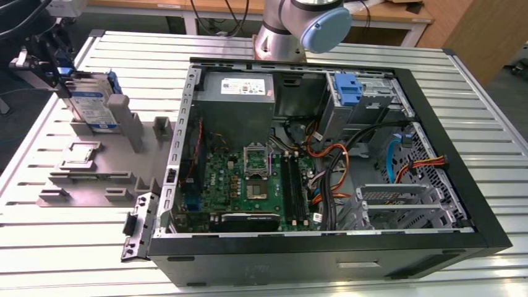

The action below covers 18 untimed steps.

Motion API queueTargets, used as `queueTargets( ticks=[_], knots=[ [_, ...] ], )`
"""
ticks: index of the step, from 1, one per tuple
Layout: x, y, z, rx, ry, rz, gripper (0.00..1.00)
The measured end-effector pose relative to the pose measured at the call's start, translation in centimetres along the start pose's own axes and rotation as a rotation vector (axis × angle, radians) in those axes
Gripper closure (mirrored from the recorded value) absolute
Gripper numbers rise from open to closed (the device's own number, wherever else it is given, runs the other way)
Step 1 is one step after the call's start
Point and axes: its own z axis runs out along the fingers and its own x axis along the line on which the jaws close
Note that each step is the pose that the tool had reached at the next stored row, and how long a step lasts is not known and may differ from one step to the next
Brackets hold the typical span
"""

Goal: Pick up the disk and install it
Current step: 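Pick up the disk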

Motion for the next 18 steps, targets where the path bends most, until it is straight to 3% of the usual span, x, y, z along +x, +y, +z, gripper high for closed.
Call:
queueTargets(
  ticks=[18],
  knots=[
    [-0.01, 0.00, 0.42, 0.0062, 0.0000, 0.002, 0.46]
  ],
)
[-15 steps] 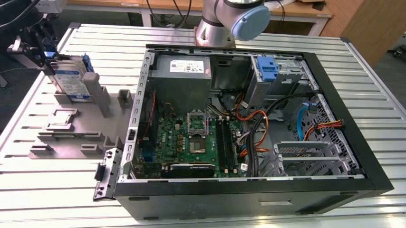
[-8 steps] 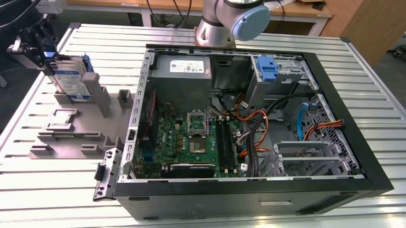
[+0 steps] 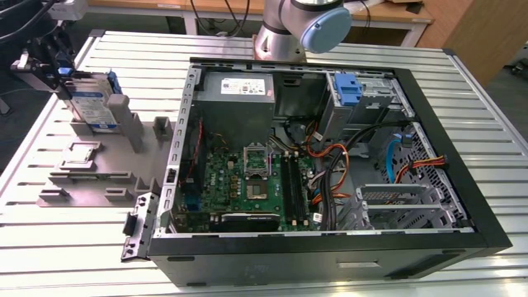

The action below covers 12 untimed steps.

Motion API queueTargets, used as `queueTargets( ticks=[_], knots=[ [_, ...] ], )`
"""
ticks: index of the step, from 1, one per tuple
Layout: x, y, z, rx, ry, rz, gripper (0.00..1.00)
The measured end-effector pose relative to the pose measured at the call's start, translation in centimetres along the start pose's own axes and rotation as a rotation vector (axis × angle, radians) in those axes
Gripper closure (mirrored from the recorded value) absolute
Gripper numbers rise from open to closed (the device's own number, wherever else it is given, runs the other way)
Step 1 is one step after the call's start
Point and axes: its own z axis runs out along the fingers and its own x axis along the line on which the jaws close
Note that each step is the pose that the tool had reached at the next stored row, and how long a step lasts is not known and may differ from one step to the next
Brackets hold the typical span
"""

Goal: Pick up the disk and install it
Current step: 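Pick up the disk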

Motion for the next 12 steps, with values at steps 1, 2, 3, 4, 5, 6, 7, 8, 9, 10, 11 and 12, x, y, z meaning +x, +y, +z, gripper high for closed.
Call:
queueTargets(
  ticks=[1, 2, 3, 4, 5, 6, 7, 8, 9, 10, 11, 12],
  knots=[
    [0.00, 0.00, 0.01, 0.0001, 0.0000, 0.000, 0.46],
    [-0.01, 0.00, 0.30, -0.0001, 0.0000, 0.000, 0.46],
    [-0.01, 0.00, 0.57, -0.0001, 0.0000, 0.000, 0.46],
    [-0.01, 0.00, 0.58, -0.0001, 0.0000, 0.000, 0.46],
    [-0.01, 0.00, 0.59, -0.0001, 0.0000, 0.000, 0.46],
    [-0.01, 0.00, 0.59, -0.0001, 0.0000, 0.000, 0.46],
    [-0.01, 0.00, 0.60, -0.0001, 0.0000, 0.000, 0.46],
    [-0.02, 0.00, 0.61, -0.0001, 0.0001, 0.000, 0.46],
    [-0.01, 0.00, 0.61, -0.0001, 0.0001, 0.000, 0.46],
    [-0.02, 0.00, 0.62, -0.0001, 0.0000, 0.000, 0.46],
    [-0.01, 0.00, 0.63, -0.0001, 0.0001, 0.000, 0.46],
    [-0.01, 0.00, 0.63, -0.0001, 0.0000, 0.000, 0.46]
  ],
)
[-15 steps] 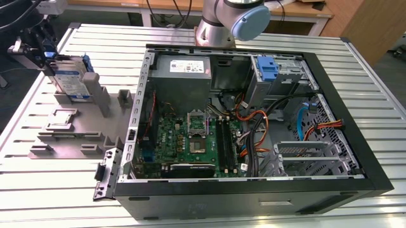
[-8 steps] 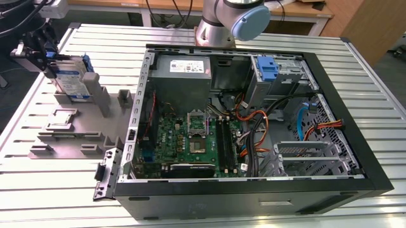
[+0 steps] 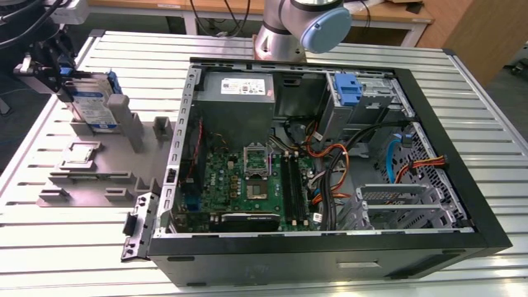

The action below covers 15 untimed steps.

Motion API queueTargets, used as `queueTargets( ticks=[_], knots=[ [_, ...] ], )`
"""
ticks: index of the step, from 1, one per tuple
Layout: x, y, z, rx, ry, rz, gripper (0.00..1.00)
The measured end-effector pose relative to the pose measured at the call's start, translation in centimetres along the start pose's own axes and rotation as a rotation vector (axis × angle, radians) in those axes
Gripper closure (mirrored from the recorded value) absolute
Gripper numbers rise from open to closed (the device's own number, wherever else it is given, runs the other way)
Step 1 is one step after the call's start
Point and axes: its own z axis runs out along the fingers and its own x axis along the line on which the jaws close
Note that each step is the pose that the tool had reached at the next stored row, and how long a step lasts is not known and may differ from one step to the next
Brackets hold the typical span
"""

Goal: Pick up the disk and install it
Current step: 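Pick up the disk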

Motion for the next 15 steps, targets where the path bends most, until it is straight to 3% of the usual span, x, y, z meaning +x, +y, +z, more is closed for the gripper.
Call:
queueTargets(
  ticks=[5, 15],
  knots=[
    [0.01, 0.00, -0.40, 0.0001, 0.0000, 0.000, 0.46],
    [0.02, -0.02, -0.60, 0.0005, -0.0001, -0.028, 0.46]
  ],
)
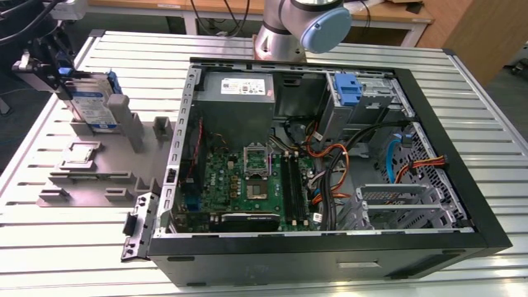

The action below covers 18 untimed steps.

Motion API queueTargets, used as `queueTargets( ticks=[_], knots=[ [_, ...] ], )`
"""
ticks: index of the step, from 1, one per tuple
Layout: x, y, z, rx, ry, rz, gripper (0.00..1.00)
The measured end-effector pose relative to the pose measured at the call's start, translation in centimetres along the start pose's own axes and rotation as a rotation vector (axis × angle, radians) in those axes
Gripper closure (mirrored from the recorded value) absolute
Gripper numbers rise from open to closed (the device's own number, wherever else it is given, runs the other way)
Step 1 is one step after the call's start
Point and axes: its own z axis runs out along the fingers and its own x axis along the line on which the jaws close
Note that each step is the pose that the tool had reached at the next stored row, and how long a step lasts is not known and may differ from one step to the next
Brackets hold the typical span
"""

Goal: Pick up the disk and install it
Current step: 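Pick up the disk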

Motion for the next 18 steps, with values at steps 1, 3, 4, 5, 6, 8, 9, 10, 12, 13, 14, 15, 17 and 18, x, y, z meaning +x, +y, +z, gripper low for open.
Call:
queueTargets(
  ticks=[1, 3, 4, 5, 6, 8, 9, 10, 12, 13, 14, 15, 17, 18],
  knots=[
    [0.00, -0.01, -0.09, -0.0001, -0.0002, 0.000, 0.46],
    [0.01, -0.02, -0.16, -0.0015, 0.0000, 0.000, 0.46],
    [0.01, -0.02, -0.16, -0.0015, 0.0000, 0.000, 0.46],
    [0.01, -0.05, -0.14, -0.0020, -0.0001, 0.000, 0.46],
    [0.01, -0.06, -0.13, -0.0020, -0.0001, 0.000, 0.46],
    [0.01, -0.06, -0.13, -0.0020, -0.0001, 0.000, 0.46],
    [0.01, -0.06, -0.13, -0.0020, -0.0001, 0.000, 0.46],
    [0.01, -0.06, -0.13, -0.0019, -0.0001, 0.000, 0.46],
    [0.01, -0.06, -0.13, -0.0019, -0.0001, 0.000, 0.46],
    [0.01, -0.06, -0.13, -0.0019, -0.0001, 0.000, 0.46],
    [0.01, -0.06, -0.13, -0.0020, -0.0001, 0.000, 0.46],
    [0.01, -0.06, -0.13, -0.0020, -0.0001, 0.000, 0.46],
    [0.01, -0.06, -0.12, -0.0020, -0.0001, 0.000, 0.47],
    [0.01, -0.06, -0.12, -0.0020, 0.0000, 0.000, 0.55]
  ],
)
